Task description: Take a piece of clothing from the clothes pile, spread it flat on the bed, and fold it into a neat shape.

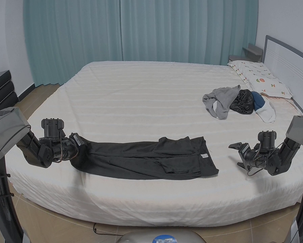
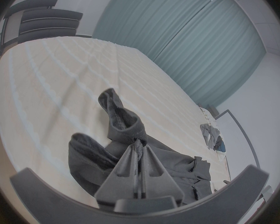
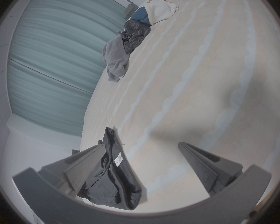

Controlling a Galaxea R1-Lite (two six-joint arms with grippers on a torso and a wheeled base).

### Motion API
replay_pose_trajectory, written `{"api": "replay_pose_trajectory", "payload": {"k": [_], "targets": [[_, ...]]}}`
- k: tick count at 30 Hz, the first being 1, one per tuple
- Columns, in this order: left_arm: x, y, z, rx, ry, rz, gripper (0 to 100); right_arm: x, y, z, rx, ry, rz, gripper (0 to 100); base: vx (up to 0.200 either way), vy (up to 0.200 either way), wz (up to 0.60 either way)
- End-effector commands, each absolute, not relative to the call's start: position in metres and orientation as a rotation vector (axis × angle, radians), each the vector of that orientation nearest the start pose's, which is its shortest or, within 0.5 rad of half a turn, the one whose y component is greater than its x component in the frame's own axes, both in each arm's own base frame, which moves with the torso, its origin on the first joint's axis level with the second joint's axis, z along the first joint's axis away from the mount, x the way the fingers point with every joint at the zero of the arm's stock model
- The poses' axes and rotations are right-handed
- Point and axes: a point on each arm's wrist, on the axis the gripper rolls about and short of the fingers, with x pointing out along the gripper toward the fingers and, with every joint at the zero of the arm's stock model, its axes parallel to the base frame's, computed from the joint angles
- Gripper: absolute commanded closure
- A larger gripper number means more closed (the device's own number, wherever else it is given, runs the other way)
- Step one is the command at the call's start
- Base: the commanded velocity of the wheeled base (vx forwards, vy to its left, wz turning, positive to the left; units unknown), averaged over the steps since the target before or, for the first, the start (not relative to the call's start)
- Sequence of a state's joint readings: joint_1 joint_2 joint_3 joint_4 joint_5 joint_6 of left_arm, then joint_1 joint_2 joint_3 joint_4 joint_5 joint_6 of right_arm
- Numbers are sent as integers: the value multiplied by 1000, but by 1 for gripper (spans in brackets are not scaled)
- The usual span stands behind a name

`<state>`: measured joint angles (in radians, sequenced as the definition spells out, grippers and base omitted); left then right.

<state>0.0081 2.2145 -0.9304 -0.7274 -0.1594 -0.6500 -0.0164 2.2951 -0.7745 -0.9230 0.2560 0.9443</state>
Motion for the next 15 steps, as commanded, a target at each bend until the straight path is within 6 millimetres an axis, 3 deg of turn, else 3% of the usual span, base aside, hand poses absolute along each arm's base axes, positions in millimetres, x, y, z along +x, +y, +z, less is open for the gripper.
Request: {"api": "replay_pose_trajectory", "payload": {"k": [1, 12, 15], "targets": [[392, -29, 63, -647, 590, 7, 100, 367, 1, -4, 991, 665, -64, 0, 0, -200, 0], [403, -107, 88, -619, 665, -58, 100, 367, 2, -4, 990, 668, -62, 0, 0, -200, 0], [405, -129, 87, -596, 713, -89, 100, 367, 3, -7, 987, 675, -63, 0, 0, -200, 0]]}}
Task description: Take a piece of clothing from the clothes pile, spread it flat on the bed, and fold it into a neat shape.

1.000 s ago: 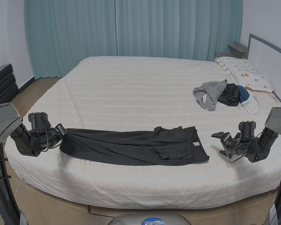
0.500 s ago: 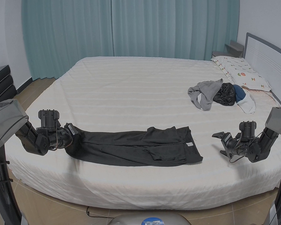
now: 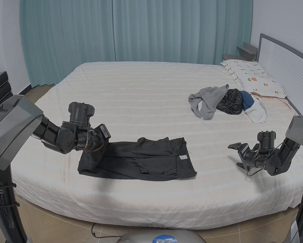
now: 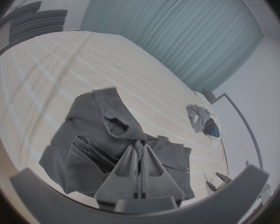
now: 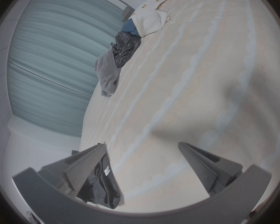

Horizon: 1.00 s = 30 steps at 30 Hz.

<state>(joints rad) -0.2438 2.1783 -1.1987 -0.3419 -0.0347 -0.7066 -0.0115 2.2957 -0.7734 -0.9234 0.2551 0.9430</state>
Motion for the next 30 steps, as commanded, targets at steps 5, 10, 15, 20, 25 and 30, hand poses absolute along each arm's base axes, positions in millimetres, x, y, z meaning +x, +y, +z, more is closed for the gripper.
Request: {"api": "replay_pose_trajectory", "payload": {"k": [5, 10, 15, 20, 25, 30], "targets": [[410, -160, 83, -589, 767, -124, 100, 367, 3, -7, 987, 675, -63, 0, 0, -200, 0], [416, -178, 81, -572, 796, -135, 100, 367, 3, -7, 986, 677, -63, 0, 0, -200, 0], [422, -196, 77, -555, 769, -113, 100, 367, 4, -7, 986, 678, -61, 0, 0, -40, 0], [426, -211, 73, -540, 743, -105, 100, 367, 4, -7, 984, 677, -62, 0, 0, 0, 0], [420, -228, 74, -518, 766, -125, 100, 367, 4, -7, 984, 678, -61, 0, 0, 0, 0], [418, -233, 73, -508, 785, -124, 0, 367, 4, -8, 984, 678, -63, 0, 0, 0, 0]]}}
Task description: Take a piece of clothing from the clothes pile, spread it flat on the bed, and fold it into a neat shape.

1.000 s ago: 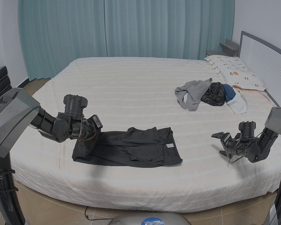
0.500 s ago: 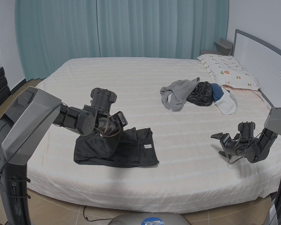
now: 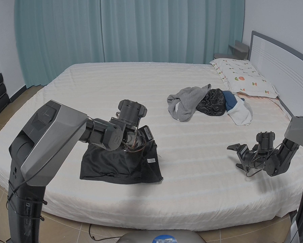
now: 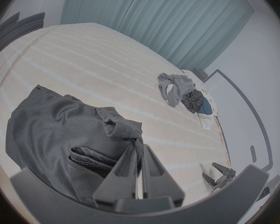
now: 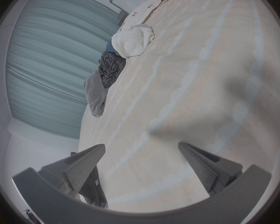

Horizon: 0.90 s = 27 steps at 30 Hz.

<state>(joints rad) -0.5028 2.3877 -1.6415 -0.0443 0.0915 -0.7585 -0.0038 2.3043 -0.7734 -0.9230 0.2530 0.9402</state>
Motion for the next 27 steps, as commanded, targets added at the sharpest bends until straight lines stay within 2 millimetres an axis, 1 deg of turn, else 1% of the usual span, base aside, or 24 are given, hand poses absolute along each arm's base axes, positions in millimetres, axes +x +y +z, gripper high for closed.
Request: {"api": "replay_pose_trajectory", "payload": {"k": [1, 5, 6, 8, 11, 13, 17, 18, 19, 20, 22, 25, 27], "targets": [[418, -233, 72, -507, 788, -123, 0, 367, 4, -8, 983, 678, -62, 0, 0, 0, 0], [417, -232, 71, -492, 794, -92, 0, 367, 4, -8, 981, 680, -63, 0, 0, 0, 0], [416, -230, 70, -473, 803, -58, 0, 366, 4, -9, 979, 683, -66, 0, 0, 0, 0], [415, -230, 72, -472, 802, -49, 0, 366, 4, -9, 979, 684, -64, 0, 0, 0, 0], [413, -229, 74, -509, 808, -29, 0, 366, 6, -9, 978, 685, -62, 0, 0, 0, 0], [413, -220, 81, -537, 799, -3, 0, 364, 6, -11, 977, 694, -66, 0, 0, 0, 0], [412, -194, 86, -589, 804, 58, 0, 363, 10, -11, 973, 700, -57, 0, 0, 0, 0], [412, -193, 86, -592, 806, 60, 0, 363, 9, -11, 973, 702, -58, 0, 0, 0, 0], [411, -179, 93, -647, 796, 90, 0, 363, 10, -11, 972, 703, -57, 0, 0, 0, 0], [410, -177, 93, -655, 798, 95, 0, 363, 10, -11, 972, 703, -57, 0, 0, 0, 0], [406, -156, 99, -727, 821, 94, 0, 363, 10, -11, 972, 703, -57, 0, 0, 0, 0], [399, -134, 102, -776, 858, 84, 0, 363, 10, -11, 972, 703, -57, 0, 0, 0, 0], [395, -120, 102, -843, 878, 81, 0, 363, 10, -11, 972, 703, -57, 0, 0, 0, 0]]}}
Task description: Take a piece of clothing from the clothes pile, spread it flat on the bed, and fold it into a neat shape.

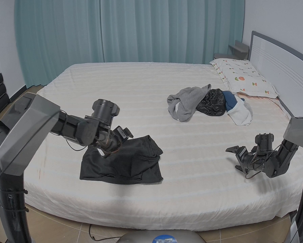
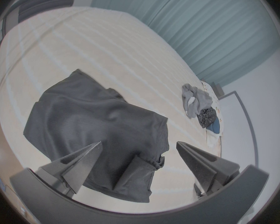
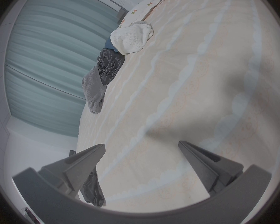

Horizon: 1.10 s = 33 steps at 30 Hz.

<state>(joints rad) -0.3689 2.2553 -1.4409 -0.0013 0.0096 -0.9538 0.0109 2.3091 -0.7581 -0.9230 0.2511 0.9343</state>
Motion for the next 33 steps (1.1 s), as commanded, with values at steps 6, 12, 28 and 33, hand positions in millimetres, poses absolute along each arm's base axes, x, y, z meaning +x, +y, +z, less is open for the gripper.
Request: {"api": "replay_pose_trajectory", "payload": {"k": [6, 12, 28, 33], "targets": [[386, -81, 93, -989, 877, 68, 0, 363, 10, -13, 961, 704, -60, 0, 0, 133, 0], [378, -62, 68, -1086, 872, 78, 0, 365, 28, -4, 910, 704, -7, 0, 0, 200, 0], [368, -36, 44, -1144, 845, 39, 0, 356, 144, 46, 610, 764, 69, 0, 0, 200, 0], [366, -35, 40, -1142, 826, 23, 0, 360, 176, 50, 533, 790, 108, 0, 0, 200, 0]]}}
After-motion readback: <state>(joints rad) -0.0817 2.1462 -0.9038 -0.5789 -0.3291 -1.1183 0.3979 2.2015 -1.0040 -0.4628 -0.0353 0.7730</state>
